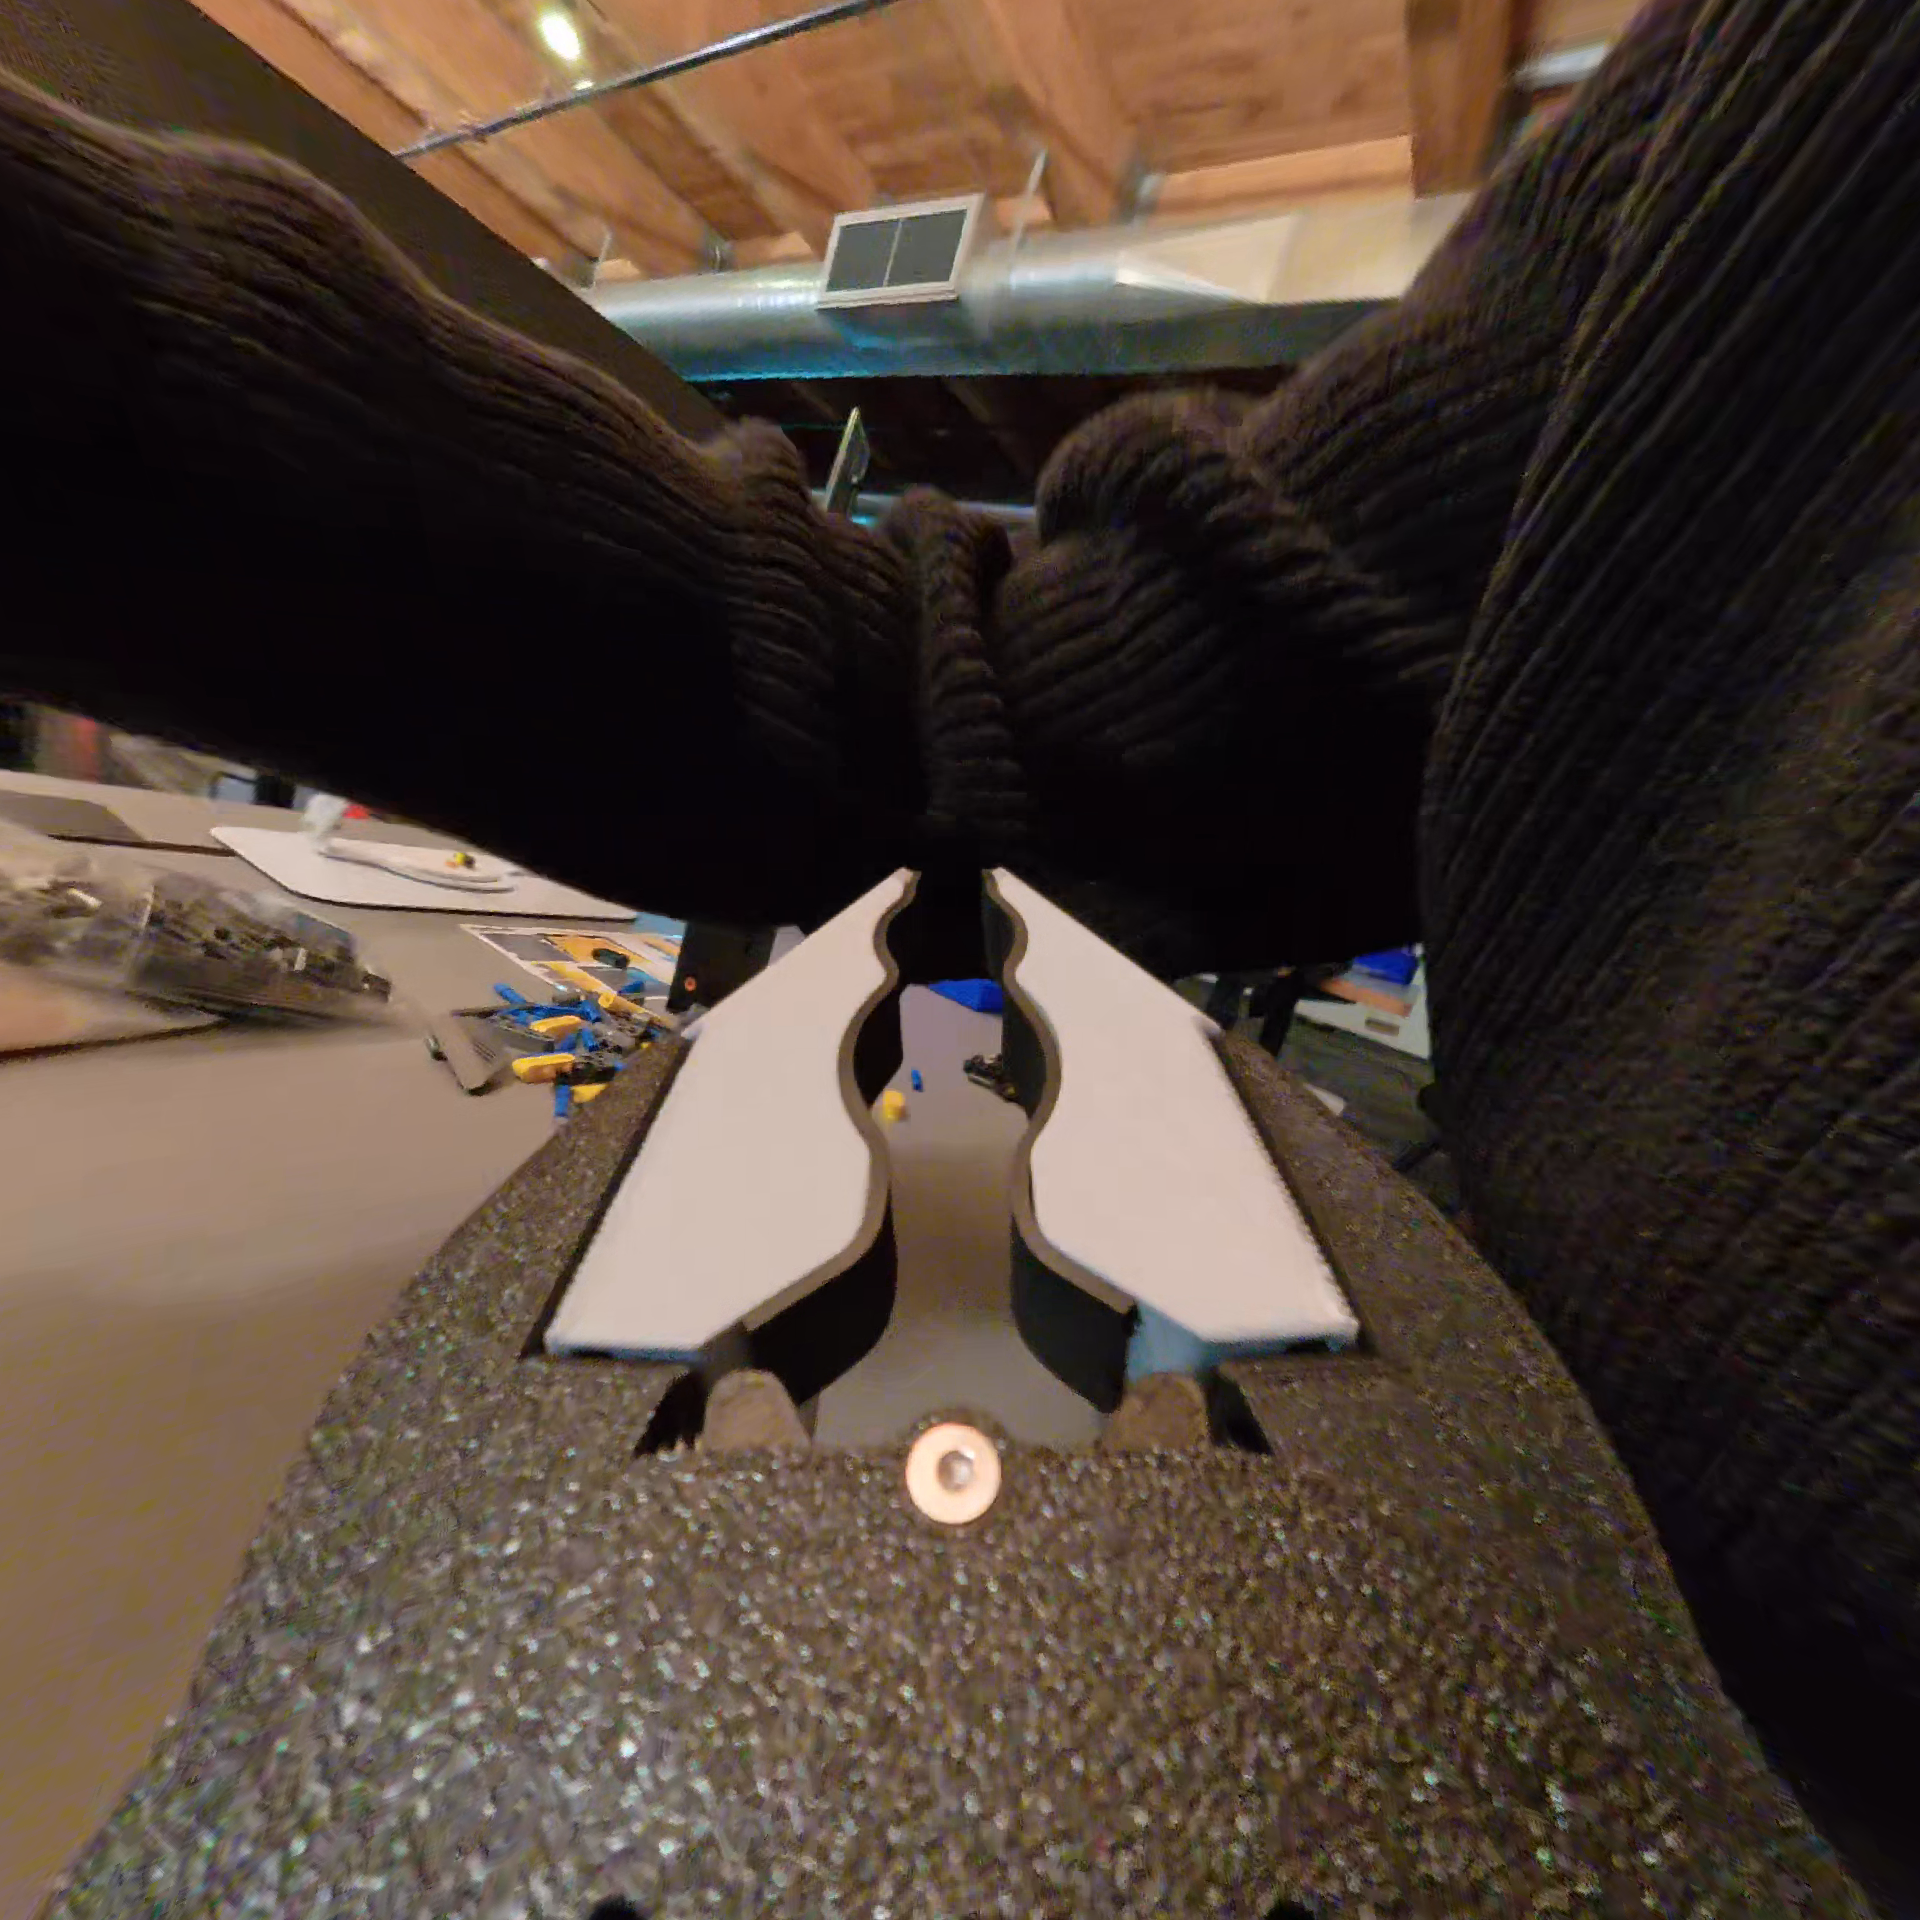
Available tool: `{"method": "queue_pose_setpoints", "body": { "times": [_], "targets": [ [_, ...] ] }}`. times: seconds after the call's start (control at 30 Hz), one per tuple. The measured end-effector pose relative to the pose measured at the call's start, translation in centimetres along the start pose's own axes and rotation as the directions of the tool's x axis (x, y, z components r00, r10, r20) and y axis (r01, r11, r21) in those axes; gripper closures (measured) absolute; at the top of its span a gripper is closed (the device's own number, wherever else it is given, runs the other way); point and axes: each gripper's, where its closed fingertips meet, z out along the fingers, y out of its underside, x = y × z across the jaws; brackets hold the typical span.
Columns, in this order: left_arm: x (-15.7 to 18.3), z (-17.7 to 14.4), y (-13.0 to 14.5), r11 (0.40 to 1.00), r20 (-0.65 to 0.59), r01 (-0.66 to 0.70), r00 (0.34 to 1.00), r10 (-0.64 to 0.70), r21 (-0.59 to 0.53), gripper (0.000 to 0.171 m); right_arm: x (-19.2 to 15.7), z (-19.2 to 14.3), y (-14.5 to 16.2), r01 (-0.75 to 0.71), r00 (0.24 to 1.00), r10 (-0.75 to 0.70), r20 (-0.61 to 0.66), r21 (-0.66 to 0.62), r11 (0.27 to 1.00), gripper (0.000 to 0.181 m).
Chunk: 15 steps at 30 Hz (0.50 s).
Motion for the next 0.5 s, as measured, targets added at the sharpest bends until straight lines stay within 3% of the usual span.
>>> {"method": "queue_pose_setpoints", "body": {
  "times": [0.1,0.13,0.2,0.33,0.4,0.5],
  "targets": [
    [0.0,0.4,0.1,0.998,-0.019,-0.049,0.999,0.049,-0.028,0.161,-1.3,3.3,1.0,-0.019,0.993,0.038,0.11,-0.171,0.985,0.134],
    [0.2,0.5,0.1,0.998,-0.036,-0.051,0.998,0.049,-0.032,0.161,-0.6,3.7,1.0,-0.011,0.997,0.025,0.074,-0.183,0.983,0.152],
    [0.5,0.7,0.3,0.998,-0.072,-0.048,0.996,0.045,-0.045,0.161,1.1,2.7,-0.2,0.005,1.0,-0.008,-0.029,-0.101,0.995,0.171],
    [0.9,0.7,0.5,0.997,-0.106,-0.046,0.994,0.04,-0.059,0.161,2.5,-4.8,-3.9,-0.171,0.985,0.167,0.039,0.227,0.959,0.176],
    [0.8,0.7,0.5,0.997,-0.103,-0.047,0.994,0.041,-0.056,0.161,2.8,-10.2,-5.5,-0.295,0.955,0.251,0.157,0.414,0.861,0.176],
    [0.7,0.8,0.6,0.997,-0.098,-0.041,0.995,0.035,-0.062,0.161,1.6,-18.6,-6.1,-0.404,0.91,0.224,0.348,0.629,0.665,0.177]
  ]
}}
